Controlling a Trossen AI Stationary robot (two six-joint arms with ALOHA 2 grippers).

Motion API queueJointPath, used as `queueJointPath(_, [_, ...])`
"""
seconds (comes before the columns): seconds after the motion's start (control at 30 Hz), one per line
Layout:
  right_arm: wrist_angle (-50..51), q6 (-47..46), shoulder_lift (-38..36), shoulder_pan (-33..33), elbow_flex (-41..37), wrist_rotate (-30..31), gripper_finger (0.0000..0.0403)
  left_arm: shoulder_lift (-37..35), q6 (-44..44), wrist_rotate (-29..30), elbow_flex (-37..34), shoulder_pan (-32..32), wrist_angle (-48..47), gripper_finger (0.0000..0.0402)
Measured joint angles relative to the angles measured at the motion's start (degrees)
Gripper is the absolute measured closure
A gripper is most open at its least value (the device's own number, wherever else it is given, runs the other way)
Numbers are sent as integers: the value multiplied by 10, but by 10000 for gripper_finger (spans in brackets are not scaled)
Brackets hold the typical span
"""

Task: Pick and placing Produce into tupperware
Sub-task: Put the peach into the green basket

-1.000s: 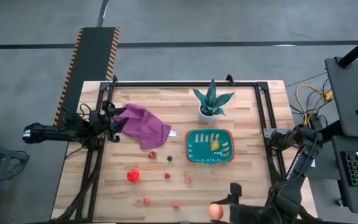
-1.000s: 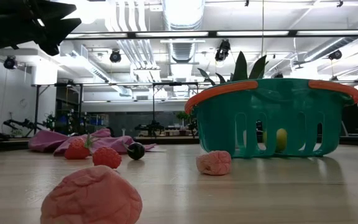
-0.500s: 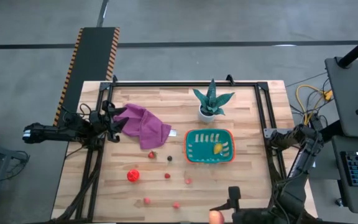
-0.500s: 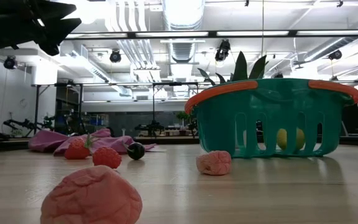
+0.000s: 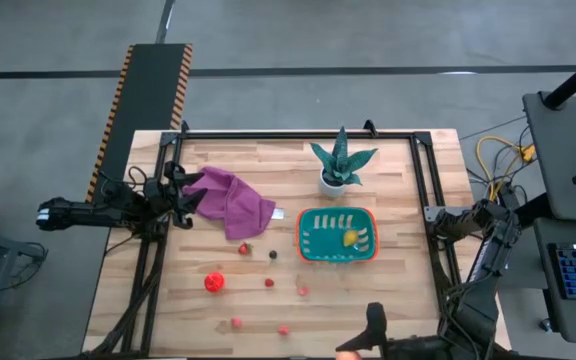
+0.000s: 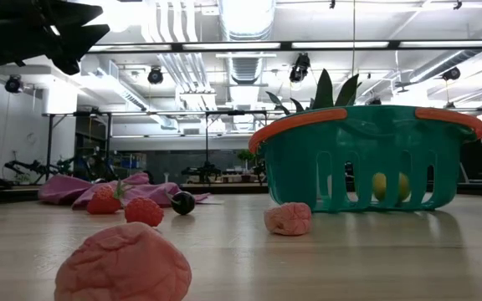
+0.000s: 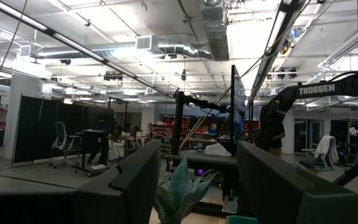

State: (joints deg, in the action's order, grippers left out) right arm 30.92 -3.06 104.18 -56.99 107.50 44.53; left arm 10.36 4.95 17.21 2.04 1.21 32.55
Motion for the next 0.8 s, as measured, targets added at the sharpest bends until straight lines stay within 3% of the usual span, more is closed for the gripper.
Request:
queueJointPath(0.37, [1, 38, 0, 0, 0, -1, 185, 1, 0, 0, 0, 0, 0, 203])
queueJointPath(0.6, [22, -12, 0, 3, 0, 42, 189, 1, 0, 0, 0, 0, 0, 203])
queueJointPath(0.8, [108, -119, 0, 11, 0, 81, 189, 1, 0, 0, 0, 0, 0, 203])
